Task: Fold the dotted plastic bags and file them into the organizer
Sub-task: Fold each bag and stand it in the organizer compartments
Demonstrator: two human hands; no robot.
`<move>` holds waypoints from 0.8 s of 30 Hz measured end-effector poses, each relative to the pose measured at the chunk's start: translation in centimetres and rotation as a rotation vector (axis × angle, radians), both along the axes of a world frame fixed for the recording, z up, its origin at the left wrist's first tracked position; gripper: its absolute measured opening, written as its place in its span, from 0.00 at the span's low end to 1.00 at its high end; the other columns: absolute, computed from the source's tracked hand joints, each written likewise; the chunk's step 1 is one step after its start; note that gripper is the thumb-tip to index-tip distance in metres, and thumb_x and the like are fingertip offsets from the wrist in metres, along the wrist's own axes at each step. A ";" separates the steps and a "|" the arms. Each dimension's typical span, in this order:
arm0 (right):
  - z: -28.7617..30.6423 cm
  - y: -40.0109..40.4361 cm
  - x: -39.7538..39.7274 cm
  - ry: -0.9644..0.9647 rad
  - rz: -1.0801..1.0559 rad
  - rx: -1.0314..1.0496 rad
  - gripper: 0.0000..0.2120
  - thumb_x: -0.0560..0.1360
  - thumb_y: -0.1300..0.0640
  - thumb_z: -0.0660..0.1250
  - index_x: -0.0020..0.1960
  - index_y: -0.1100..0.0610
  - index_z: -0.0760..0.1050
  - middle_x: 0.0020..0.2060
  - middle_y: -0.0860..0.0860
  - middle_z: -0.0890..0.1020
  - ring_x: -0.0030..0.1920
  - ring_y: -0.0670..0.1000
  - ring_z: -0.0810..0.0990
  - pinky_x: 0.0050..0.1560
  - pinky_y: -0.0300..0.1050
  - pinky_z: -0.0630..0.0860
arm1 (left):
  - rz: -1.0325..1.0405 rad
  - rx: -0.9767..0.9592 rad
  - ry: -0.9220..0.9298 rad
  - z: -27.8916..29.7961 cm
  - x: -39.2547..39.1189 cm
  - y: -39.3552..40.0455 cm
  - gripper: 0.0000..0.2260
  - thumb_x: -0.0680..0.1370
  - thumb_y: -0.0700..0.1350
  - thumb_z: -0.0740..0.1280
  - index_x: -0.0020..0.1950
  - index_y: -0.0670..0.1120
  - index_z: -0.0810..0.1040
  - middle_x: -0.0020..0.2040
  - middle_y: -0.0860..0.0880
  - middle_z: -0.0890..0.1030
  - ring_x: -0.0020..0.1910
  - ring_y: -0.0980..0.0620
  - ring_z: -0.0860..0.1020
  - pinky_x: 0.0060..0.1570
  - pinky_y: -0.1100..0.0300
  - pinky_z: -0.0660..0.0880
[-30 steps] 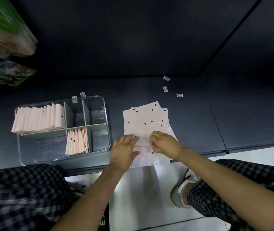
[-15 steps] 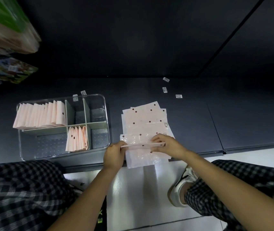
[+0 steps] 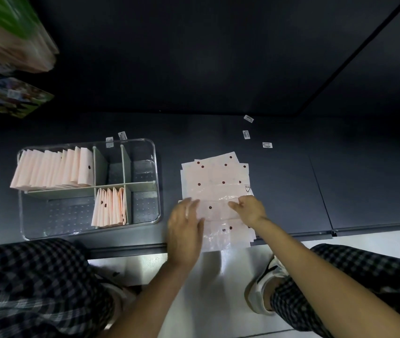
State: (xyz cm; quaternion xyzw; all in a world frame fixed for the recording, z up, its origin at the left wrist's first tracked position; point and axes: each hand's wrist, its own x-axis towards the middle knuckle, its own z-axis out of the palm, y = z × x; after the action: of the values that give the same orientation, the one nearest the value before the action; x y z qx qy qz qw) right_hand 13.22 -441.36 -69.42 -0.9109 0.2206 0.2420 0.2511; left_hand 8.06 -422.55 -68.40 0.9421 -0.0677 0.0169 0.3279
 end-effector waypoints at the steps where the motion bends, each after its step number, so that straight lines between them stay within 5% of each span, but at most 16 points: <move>1: 0.0 0.0 0.0 0.003 0.002 -0.007 0.24 0.77 0.49 0.64 0.29 0.56 0.57 0.27 0.49 0.64 0.36 0.54 0.66 0.26 0.41 0.59 | -0.140 0.048 -0.033 -0.4 -0.4 -0.4 0.20 0.73 0.40 0.71 0.65 0.40 0.74 0.66 0.39 0.74 0.65 0.37 0.72 0.65 0.42 0.68; 4: -0.1 0.0 0.0 0.000 -0.013 -0.007 0.25 0.77 0.49 0.64 0.29 0.56 0.56 0.26 0.49 0.64 0.33 0.53 0.65 0.27 0.42 0.59 | -0.435 0.255 0.086 -1.6 -0.9 -0.5 0.28 0.79 0.53 0.62 0.76 0.44 0.58 0.76 0.41 0.52 0.75 0.39 0.50 0.72 0.44 0.43; 7: -0.1 0.1 0.0 0.006 -0.017 -0.023 0.25 0.77 0.48 0.64 0.29 0.55 0.56 0.26 0.49 0.64 0.28 0.49 0.64 0.27 0.42 0.59 | -0.495 0.446 0.190 -3.0 -0.3 0.6 0.32 0.79 0.64 0.49 0.75 0.54 0.35 0.73 0.42 0.31 0.71 0.41 0.30 0.70 0.51 0.30; 13: 0.3 0.5 0.2 0.012 -0.101 0.008 0.24 0.80 0.48 0.59 0.28 0.56 0.61 0.28 0.51 0.69 0.37 0.55 0.70 0.33 0.42 0.65 | -0.537 0.505 0.195 -3.6 0.4 1.8 0.30 0.76 0.69 0.47 0.70 0.65 0.32 0.72 0.38 0.29 0.68 0.39 0.25 0.69 0.47 0.28; 16: 0.4 0.9 -0.5 -0.059 -0.088 -0.122 0.17 0.79 0.47 0.60 0.37 0.57 0.70 0.39 0.55 0.79 0.43 0.56 0.75 0.40 0.43 0.69 | -0.547 0.496 0.194 -3.7 0.5 1.8 0.30 0.75 0.69 0.48 0.70 0.66 0.33 0.72 0.38 0.29 0.67 0.39 0.24 0.69 0.47 0.27; 19: 0.5 0.9 -1.1 -0.287 0.076 -0.149 0.10 0.76 0.52 0.66 0.51 0.57 0.73 0.48 0.53 0.78 0.54 0.54 0.73 0.47 0.45 0.71 | -0.548 0.483 0.201 -3.7 0.6 1.9 0.31 0.75 0.69 0.49 0.70 0.67 0.33 0.72 0.38 0.28 0.67 0.39 0.23 0.68 0.46 0.27; 24: 0.6 0.5 -0.3 -0.243 0.373 -0.160 0.14 0.74 0.52 0.69 0.57 0.55 0.74 0.55 0.52 0.75 0.60 0.52 0.70 0.56 0.41 0.68 | -0.549 0.464 0.202 -3.8 0.6 2.0 0.31 0.75 0.69 0.50 0.70 0.67 0.33 0.71 0.39 0.27 0.66 0.40 0.22 0.68 0.50 0.25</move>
State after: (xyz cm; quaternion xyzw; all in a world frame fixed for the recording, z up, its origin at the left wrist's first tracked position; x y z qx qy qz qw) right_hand 12.96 -440.88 -68.79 -0.9754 0.0350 0.1545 0.1535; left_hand 8.67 -420.59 -72.23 0.9351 -0.2870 -0.1807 0.1030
